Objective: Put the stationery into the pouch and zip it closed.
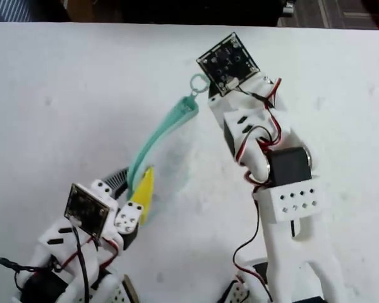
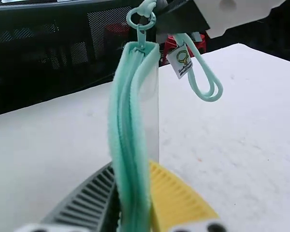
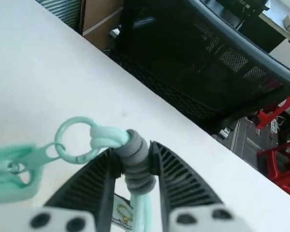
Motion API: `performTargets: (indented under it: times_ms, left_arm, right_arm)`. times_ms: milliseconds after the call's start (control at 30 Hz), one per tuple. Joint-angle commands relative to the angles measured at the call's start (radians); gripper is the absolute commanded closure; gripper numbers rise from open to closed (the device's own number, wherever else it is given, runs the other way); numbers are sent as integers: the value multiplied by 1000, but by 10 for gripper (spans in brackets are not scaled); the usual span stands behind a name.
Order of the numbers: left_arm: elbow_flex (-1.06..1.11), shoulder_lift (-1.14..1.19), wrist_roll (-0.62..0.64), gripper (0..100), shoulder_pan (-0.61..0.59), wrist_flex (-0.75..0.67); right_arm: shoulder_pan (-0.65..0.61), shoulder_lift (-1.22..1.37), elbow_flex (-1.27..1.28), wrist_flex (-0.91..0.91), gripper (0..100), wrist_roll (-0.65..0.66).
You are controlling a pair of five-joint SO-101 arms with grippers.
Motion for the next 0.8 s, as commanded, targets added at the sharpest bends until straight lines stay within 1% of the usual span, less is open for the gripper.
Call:
performTargets:
  times_ms: [0,200,367,567,767]
  left_arm:
    - [-51,1,-9,977,16,25]
    - [-51,1,-11,977,10,26]
    - [-51,1,-11,977,8,26]
    - [-51,1,-12,977,8,26]
    - [-51,1,-12,977,8,26]
  right_arm:
    - [85,51,-21,-84,981,-6]
    - [71,171,-40,-91,981,-14]
    - [77,171,-51,-93,981,-8]
    - [142,180,-44,-148,981,-14]
    - [148,182,-43,-148,981,-14]
